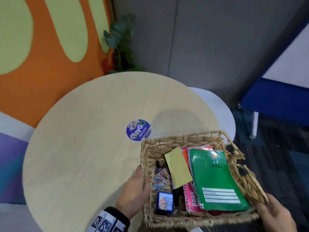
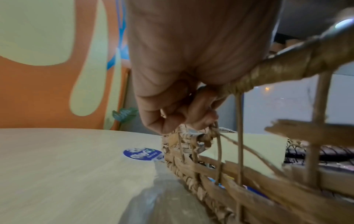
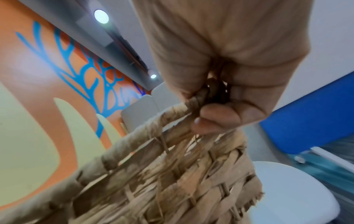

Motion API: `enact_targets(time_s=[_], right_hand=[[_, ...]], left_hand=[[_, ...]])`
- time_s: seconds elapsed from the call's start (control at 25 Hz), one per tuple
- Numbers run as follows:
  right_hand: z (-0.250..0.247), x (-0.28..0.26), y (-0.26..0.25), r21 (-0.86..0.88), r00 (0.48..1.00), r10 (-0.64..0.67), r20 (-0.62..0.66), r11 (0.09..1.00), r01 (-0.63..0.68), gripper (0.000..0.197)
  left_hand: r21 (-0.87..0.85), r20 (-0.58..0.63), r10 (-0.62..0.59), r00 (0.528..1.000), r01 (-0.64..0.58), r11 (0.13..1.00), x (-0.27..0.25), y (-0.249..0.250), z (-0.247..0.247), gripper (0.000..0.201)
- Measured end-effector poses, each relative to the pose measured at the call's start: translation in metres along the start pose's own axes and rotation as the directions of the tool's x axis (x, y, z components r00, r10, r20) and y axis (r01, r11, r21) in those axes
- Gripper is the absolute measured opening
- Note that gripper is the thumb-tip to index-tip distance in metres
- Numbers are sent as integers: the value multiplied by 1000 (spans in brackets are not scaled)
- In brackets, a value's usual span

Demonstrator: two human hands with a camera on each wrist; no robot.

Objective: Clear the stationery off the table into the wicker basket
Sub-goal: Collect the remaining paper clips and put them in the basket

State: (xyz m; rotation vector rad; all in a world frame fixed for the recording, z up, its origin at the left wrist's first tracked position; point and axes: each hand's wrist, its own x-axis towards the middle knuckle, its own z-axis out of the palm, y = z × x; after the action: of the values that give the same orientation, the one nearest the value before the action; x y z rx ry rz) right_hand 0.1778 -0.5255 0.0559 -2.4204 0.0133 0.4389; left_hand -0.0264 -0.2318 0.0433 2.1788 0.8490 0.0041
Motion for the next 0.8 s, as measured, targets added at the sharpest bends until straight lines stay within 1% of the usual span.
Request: enact_targets(time_s=[0.08,0.12,0.16,0.2,0.28,0.36,0.44,0.52,0.6,0.64,0.68,0.8], right_hand=[[1,10,-29,39,992,-123,-5,992,123,34],[4,18,-50,42,985,-171,13,985,170,28],[8,24,-70,35,974,-220,48,975,218,23],[17,34,-94,22,956,-274,101,962,273,17],[41,52,-146,28,903,-386,187,921,388,12],[77,63,-203,66,832,-495,251,866,496,11],[123,68,-260,148,757,-579,303,813,563,7],[169,71,-312,208,696,-627,351,777,594,5],[214,71,-357,217,630,-661,406,740,637,5],[237,71,-377,212,604,-667,436,728,652,8],[258,73,-392,203,579,-673,460,715,669,12],[318,75,-429,132,533,-667,521,680,721,17]], left_hand=[[-25,-105,-11,994,8,1000,-6,-4,-14,37],[-45,-162,-32,986,25,999,-9,-8,-23,40],[-65,-217,-60,974,47,997,-12,-11,-33,43],[-91,-292,-96,952,73,993,-14,-18,-43,45],[-121,-438,-157,885,115,986,-14,-34,-66,46],[-156,-562,-229,795,170,973,-11,-49,-90,33],[-219,-641,-314,701,225,949,-7,-69,-114,19],[-278,-688,-391,612,275,920,0,-91,-135,14],[-337,-713,-470,521,333,881,10,-118,-152,13],[-366,-713,-506,485,358,859,15,-131,-161,15],[-383,-715,-526,460,372,845,20,-144,-166,17],[-418,-702,-573,423,406,812,39,-178,-182,21]])
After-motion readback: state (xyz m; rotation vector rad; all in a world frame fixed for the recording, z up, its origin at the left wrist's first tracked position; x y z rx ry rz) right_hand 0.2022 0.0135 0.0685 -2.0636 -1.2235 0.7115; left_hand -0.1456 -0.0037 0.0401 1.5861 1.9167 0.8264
